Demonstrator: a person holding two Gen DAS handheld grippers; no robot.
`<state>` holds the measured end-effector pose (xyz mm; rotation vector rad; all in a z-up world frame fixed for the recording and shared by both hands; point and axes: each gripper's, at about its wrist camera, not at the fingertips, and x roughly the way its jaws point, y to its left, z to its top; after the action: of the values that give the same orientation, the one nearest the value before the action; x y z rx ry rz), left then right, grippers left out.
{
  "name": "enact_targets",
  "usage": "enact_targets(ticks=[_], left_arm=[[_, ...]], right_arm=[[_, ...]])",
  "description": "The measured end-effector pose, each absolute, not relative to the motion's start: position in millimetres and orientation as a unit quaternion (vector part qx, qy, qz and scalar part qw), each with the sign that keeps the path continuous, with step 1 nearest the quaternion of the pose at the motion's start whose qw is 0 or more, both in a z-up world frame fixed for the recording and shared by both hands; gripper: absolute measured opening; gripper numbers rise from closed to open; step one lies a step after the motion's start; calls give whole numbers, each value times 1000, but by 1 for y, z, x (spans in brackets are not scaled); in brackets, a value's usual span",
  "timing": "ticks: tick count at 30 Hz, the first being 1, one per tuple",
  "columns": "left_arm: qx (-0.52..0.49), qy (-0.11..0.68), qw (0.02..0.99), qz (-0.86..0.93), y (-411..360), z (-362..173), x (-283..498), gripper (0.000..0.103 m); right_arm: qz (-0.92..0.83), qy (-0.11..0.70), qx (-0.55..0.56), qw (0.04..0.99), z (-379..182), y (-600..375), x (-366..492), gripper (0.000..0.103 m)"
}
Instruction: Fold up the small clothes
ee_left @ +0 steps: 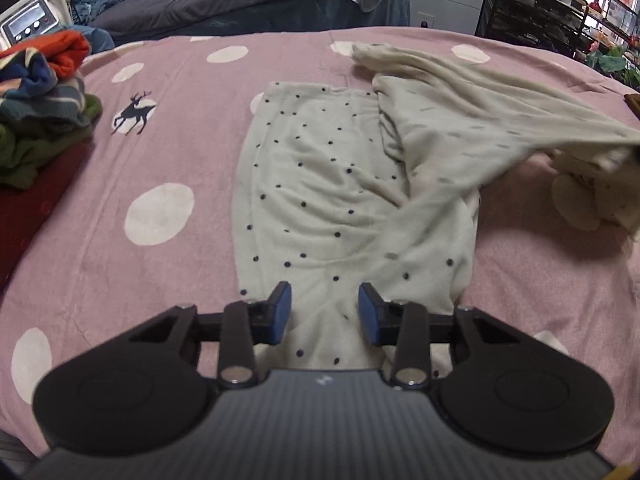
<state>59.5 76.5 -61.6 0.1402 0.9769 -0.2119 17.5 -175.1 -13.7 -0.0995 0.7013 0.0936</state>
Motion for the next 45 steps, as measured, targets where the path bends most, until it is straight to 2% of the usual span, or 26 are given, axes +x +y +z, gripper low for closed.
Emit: enact_targets(ticks=[2,4,7,10,12,17,21,25,29,31,33,36,38,39,40,41,42,43,44,45], left_arm=[[77,458,879,-106,69,-57,60,44],[79,452,881,-115,60,-54,60,56],[85,447,879,-145,40,-51,59,58],[107,446,872,-175,16,-53,52,70],[126,441,869,-185,3,-55,46,72],[130,447,865,-187,-5,-58,44,86],[149,422,869,-211,-9,-52,28,88],[185,388,863,-267,-36,-46,2,91],[213,355,873,-259,-59,-41,-17,94],[223,340,881,-244,-61,-39,-20,103],[222,336,888,-220,-53,-38,-17,103],[181,349,902,-177,-22,-34,-1,102],[155,371,906,-131,1,-39,21,89],[144,383,905,-114,12,-43,33,65],[131,397,903,-97,23,-50,47,30],[113,415,899,-82,35,-58,60,15],[89,434,894,-70,48,-65,73,4],[61,452,888,-56,63,-72,84,4],[45,460,886,-41,76,-75,91,4],[37,458,888,-27,87,-76,94,4]], right_arm=[[30,349,-22,936,0,-197,-8,3],[6,364,0,932,4,-219,-33,3],[-63,380,8,923,0,-251,-66,2],[-146,394,28,907,-3,-286,-92,2],[-181,396,44,899,-2,-303,-106,1],[-253,414,73,871,-11,-330,-125,1],[-205,395,59,893,-14,-309,-117,1],[-144,350,91,921,1,-299,-96,2],[2,282,184,941,36,-270,-35,3],[115,242,210,940,66,-231,5,3],[207,202,222,931,95,-190,36,3],[309,206,258,892,120,-131,98,3],[328,219,215,894,123,-85,131,6],[341,221,206,890,119,-67,140,8],[360,218,211,882,115,-53,147,15],[379,218,215,873,110,-43,152,41],[387,231,214,867,105,-35,157,80],[374,253,214,866,98,-31,161,93],[353,264,216,871,91,-31,162,101],[332,269,211,879,82,-35,159,100]])
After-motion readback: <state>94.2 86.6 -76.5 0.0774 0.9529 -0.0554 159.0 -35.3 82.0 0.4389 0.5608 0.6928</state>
